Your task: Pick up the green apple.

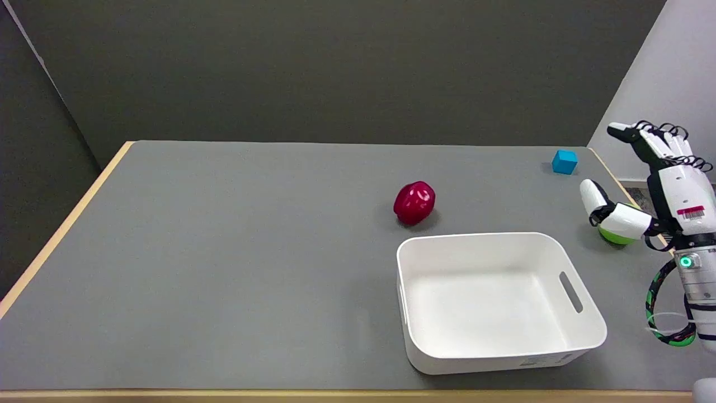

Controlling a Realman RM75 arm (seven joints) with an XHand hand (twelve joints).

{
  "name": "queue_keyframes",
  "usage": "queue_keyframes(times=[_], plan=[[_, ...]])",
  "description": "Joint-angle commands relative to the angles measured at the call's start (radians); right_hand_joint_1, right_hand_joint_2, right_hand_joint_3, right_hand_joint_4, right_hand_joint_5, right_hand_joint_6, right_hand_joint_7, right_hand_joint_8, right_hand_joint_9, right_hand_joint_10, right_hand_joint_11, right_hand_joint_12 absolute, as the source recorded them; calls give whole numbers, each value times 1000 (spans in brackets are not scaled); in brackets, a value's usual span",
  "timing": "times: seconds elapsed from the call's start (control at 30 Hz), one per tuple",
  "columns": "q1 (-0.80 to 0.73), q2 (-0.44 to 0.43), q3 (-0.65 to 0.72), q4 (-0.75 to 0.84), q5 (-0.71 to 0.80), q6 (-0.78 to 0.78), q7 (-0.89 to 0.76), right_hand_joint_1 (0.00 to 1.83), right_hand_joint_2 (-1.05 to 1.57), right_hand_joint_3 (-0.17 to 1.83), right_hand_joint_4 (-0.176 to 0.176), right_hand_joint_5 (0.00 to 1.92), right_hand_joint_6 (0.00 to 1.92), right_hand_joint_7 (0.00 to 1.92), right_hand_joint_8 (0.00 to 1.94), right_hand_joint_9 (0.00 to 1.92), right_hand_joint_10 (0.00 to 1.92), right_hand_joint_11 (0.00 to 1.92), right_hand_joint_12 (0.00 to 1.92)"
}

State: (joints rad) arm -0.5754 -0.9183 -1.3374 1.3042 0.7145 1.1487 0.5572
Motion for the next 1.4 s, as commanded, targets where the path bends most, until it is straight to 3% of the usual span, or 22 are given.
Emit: queue_keyframes(times=[0.03,0.7,1.4], plan=[[109,29,1,-200,93,-136,-36,577,684,842,-39,287,500,322,401,82,676,-1,798],[175,56,42,-332,86,-362,-99,591,679,844,-41,291,504,303,386,68,653,-1,779],[347,101,-111,-481,85,-432,-64,592,675,844,-36,291,501,298,376,63,640,-1,757]])
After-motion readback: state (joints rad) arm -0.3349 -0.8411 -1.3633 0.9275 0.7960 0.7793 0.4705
